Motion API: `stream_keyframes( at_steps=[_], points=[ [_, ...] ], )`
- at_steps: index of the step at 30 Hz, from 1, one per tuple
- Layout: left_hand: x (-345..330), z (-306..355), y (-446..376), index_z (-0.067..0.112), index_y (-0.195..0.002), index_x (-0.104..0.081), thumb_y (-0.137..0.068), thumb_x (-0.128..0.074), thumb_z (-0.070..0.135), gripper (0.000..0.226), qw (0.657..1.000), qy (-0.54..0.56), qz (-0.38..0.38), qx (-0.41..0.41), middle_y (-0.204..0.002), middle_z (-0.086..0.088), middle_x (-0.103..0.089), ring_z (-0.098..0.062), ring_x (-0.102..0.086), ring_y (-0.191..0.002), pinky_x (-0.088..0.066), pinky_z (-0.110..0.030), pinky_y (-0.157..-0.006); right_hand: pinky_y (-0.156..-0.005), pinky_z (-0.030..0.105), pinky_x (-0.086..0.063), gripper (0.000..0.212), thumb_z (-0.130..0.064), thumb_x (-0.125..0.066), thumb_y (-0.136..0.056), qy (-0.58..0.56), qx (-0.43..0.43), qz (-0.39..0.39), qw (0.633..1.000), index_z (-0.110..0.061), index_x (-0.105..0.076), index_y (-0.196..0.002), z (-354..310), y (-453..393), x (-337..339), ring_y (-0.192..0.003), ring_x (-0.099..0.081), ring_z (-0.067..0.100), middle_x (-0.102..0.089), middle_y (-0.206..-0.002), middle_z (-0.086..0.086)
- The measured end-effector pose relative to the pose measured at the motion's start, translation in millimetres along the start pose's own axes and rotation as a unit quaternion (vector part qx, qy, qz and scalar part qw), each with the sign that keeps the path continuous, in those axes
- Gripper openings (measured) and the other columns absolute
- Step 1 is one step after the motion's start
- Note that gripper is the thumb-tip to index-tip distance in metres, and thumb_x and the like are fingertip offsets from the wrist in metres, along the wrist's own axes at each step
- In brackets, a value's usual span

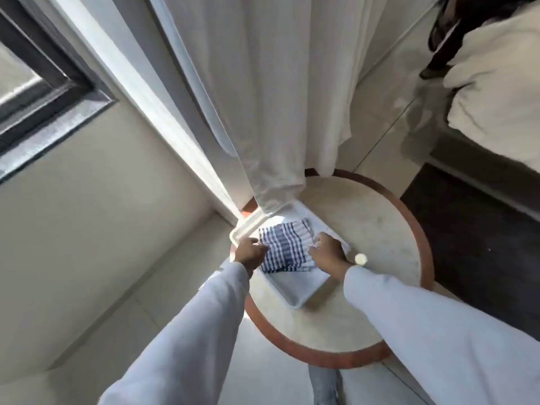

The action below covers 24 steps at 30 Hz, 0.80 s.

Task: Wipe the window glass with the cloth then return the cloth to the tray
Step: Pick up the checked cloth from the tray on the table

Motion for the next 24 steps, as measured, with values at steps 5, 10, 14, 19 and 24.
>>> stream_keyframes(
  at_steps=[5,10,14,19,24],
  points=[
    [-10.4,-4.1,-42.8,-0.004,-0.143,-0.061,-0.1,-0.06,0.006,0.044,0.982,-0.17,0.058,-0.055,-0.146,-0.022,-0.064,-0.037,-0.064,-0.136,-0.049,-0.03,-0.102,-0.093,0.039,-0.051,0.047,-0.034,-0.069,-0.103,-0.004,-0.024,0.027,0.999,0.001,-0.058,-0.135,1.8,-46.5,-28.1,-0.128,-0.065,0.041,-0.067,-0.139,0.024],
    [-27.2,-5.0,-68.6,-0.01,-0.158,-0.035,-0.109,-0.054,0.018,0.059,0.969,-0.241,0.056,-0.005,-0.16,-0.03,-0.049,-0.043,-0.057,-0.144,-0.05,-0.045,-0.118,-0.1,0.05,-0.059,0.048,-0.017,-0.072,-0.1,0.035,-0.041,0.053,0.997,0.004,-0.054,-0.139,3.7,-63.5,-36.3,-0.128,-0.064,0.044,-0.067,-0.136,0.025],
    [-33.9,-10.5,-77.9,-0.008,-0.148,-0.047,-0.106,-0.055,0.014,0.049,0.968,-0.245,0.063,0.002,-0.145,-0.026,-0.064,-0.043,-0.063,-0.135,-0.054,-0.046,-0.111,-0.073,0.038,-0.054,0.034,0.0,-0.064,-0.098,0.061,-0.053,0.02,0.997,0.005,-0.063,-0.132,11.2,-69.8,-48.2,-0.097,-0.071,0.035,-0.07,-0.098,0.017],
    [-8.5,10.2,-72.4,-0.002,-0.101,-0.072,-0.104,-0.061,0.02,0.024,0.962,-0.261,0.07,-0.044,-0.116,-0.024,-0.077,-0.041,-0.072,-0.11,-0.055,-0.041,-0.088,-0.067,0.029,-0.047,0.009,-0.015,-0.064,-0.1,-0.015,-0.078,-0.016,0.997,-0.008,-0.062,-0.095,9.4,-69.9,-42.7,-0.079,-0.062,0.023,-0.067,-0.091,0.006],
    [45.7,45.3,-33.4,-0.007,-0.112,-0.075,-0.103,-0.07,0.027,0.036,0.979,-0.178,0.086,-0.038,-0.118,-0.024,-0.079,-0.041,-0.074,-0.116,-0.058,-0.042,-0.09,-0.091,0.035,-0.049,0.027,-0.02,-0.064,-0.103,-0.071,-0.009,-0.018,0.997,-0.008,-0.067,-0.127,-48.0,-33.2,-14.0,-0.114,-0.069,0.035,-0.074,-0.125,0.014]
  ],
)
Point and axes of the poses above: each hand's wrist, its own y-axis away from the middle knuckle, its own x-axis out of the back of the hand, z = x × y, the point moved 9 cm from there along -y, towards the middle knuckle
